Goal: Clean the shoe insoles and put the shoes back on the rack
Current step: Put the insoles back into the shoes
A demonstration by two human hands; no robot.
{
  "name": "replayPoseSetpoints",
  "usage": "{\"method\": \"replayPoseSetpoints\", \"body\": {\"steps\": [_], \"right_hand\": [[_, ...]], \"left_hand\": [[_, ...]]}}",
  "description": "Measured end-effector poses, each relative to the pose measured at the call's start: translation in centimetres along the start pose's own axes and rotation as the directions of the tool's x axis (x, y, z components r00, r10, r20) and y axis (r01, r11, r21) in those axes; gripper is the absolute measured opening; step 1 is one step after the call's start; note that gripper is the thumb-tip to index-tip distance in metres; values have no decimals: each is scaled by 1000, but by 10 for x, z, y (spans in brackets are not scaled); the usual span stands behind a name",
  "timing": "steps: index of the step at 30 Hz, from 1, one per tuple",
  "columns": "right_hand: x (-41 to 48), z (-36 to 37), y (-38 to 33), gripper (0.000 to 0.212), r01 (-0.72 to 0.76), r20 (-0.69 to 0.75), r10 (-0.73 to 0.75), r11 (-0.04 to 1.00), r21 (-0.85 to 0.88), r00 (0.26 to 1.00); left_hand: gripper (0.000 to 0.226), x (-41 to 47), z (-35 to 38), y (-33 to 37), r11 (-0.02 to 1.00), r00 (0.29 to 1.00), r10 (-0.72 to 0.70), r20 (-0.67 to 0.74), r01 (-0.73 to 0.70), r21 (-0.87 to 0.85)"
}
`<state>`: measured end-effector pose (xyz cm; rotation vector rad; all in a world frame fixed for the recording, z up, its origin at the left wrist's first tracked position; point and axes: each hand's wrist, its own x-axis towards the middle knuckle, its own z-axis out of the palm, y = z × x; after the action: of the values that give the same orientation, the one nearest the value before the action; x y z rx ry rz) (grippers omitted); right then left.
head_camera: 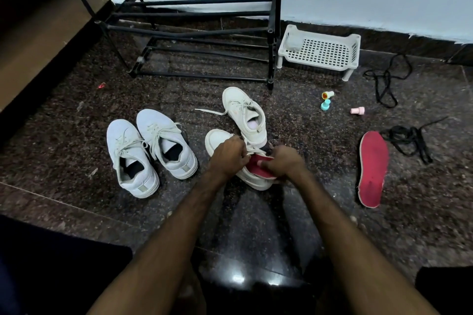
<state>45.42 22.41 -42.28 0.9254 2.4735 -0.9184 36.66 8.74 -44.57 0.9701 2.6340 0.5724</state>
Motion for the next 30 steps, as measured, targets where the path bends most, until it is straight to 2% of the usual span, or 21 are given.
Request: {"method": "replayPoseSetpoints", "body": {"steps": [3, 5, 9, 13, 15, 17, 18, 21, 24, 30], "right_hand": [[3, -15, 17, 28, -180, 290, 108, 955, 235, 951], [2, -19, 24, 24, -240, 336, 131, 921, 308, 933], [3, -4, 18, 20, -169, 167, 127, 948, 270, 978], [20, 27, 15, 35, -76, 29, 71, 980, 184, 997], [15, 21, 7, 33, -67, 70, 53, 975, 210, 996], [7, 13, 2, 26, -150, 193, 93, 942, 301, 977], [6, 9, 1, 23, -167, 205, 107, 939, 301, 973], [4, 9, 1, 31, -130, 4, 131, 976, 175, 991], [-6, 19, -8, 38, -113, -111, 134, 977, 181, 985], [-11, 31, -23, 24, -84, -214, 80, 996, -11, 974]], "left_hand": [[14, -1, -1, -1, 1000, 1000, -10, -5, 10, -13], [13, 0, 0, 0, 1000, 1000, -11, -8, 11, -11], [15, -1, 0, 3, 1000, 1000, -2, -6, 2, -9], [14, -3, 0, -1, 1000, 1000, -5, -8, 5, -26], [14, -4, -1, -3, 1000, 1000, -1, -11, 1, -14], [14, -4, -2, -5, 1000, 1000, -8, -19, 7, -15], [14, -4, -2, -5, 1000, 1000, -13, -22, 13, -14], [14, -4, 0, -5, 999, 999, -32, -29, 31, -11], [14, -4, 2, -5, 999, 999, -39, -26, 39, -14], [15, -3, 1, -4, 1000, 1000, -26, -6, 26, -10]]}}
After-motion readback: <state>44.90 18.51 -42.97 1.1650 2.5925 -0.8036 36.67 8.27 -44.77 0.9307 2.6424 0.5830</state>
